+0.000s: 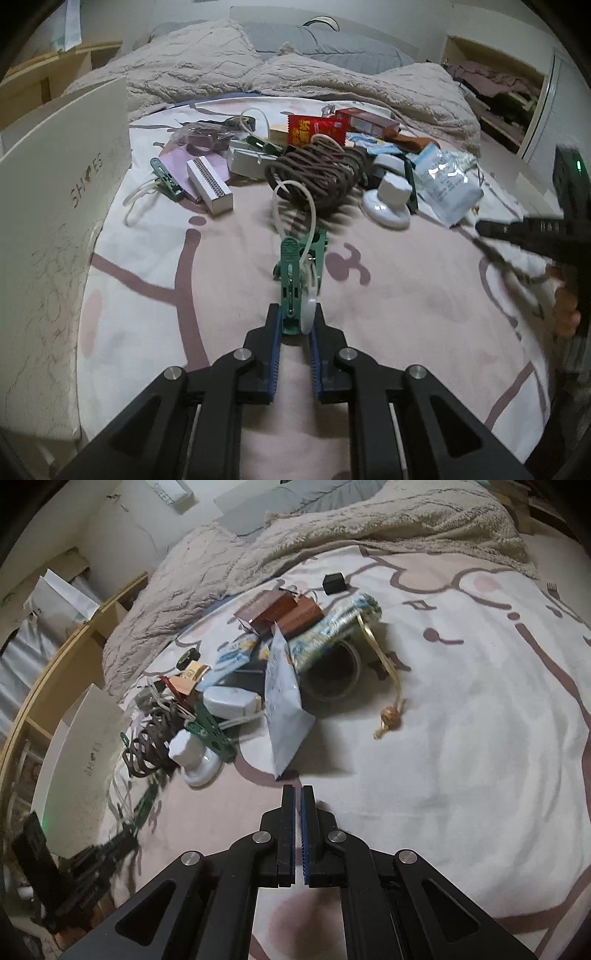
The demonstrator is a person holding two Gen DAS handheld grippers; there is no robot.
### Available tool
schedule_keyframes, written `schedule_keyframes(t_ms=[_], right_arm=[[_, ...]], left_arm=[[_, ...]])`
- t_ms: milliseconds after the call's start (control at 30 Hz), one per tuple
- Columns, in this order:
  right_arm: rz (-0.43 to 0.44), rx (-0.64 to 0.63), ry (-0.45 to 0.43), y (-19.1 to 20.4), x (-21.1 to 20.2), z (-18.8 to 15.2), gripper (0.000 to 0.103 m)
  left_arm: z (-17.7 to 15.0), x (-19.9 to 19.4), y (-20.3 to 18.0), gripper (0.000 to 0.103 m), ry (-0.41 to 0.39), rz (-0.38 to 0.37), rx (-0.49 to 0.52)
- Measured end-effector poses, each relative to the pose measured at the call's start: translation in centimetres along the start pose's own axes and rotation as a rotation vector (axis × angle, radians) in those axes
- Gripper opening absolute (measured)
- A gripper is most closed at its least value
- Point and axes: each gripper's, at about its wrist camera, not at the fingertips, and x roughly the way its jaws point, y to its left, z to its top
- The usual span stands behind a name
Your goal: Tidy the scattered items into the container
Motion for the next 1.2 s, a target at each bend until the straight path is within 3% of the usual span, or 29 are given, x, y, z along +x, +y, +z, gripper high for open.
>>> schedule_keyframes(t_ms=[133,233,267,333,367,400,533,833,1033,1067,1200], right_arm=[[-0.012,-0.021,-0.013,0.2,-0.1,0.3,0.002],[-0.020,-0.025,-0.007,0.2,0.1,0.5,0.003],[-0.025,-0.023,-0.006,0.1,0.2,0.5,0.009],[-0.029,-0.020,-0.011,0.0,0.1,0.5,0.038],[-0.030,-0.019,-0.016,0.0,0.0,0.4,0.067],[-0.032,-0.021,-0.023,0.1,-0.1,0.4,0.080],[-0.067,-0.035,-0.029,0.4,-0.1,1.0,0.080],[-0.003,-0.011,-0.074,0.3,0.3,3.1,0.078],[-0.010,-0.028,-0.075,1.2,1.8,4.0,0.037],[-0.010,-0.028,-0.076,1.2,1.9,4.1,0.022],[0.030,-0.018,-0.090,1.4,1.2,3.9,0.011]], left_arm=[[-0.1,-0.4,-0.3,0.051,-0.013,0.002,0.011],[0.2,-0.8,0.0,0.054,-0.031,-0.006,0.003],[0.4,-1.0,0.2,0.055,-0.035,-0.015,-0.009],[0.6,-1.3,0.7,0.061,-0.043,-0.028,-0.028],[0.8,-1.6,0.9,0.061,-0.052,-0.035,-0.039],[0.9,-1.9,1.2,0.061,-0.064,-0.040,-0.050],[1.4,-2.6,2.3,0.061,-0.100,-0.037,-0.086],[1.3,-1.6,2.9,0.057,-0.078,-0.022,-0.086],[1.0,-0.3,2.4,0.049,-0.038,-0.022,-0.066],[0.9,-0.1,2.5,0.048,-0.032,-0.023,-0.070],[0.8,0.4,2.5,0.046,-0.021,-0.026,-0.075]])
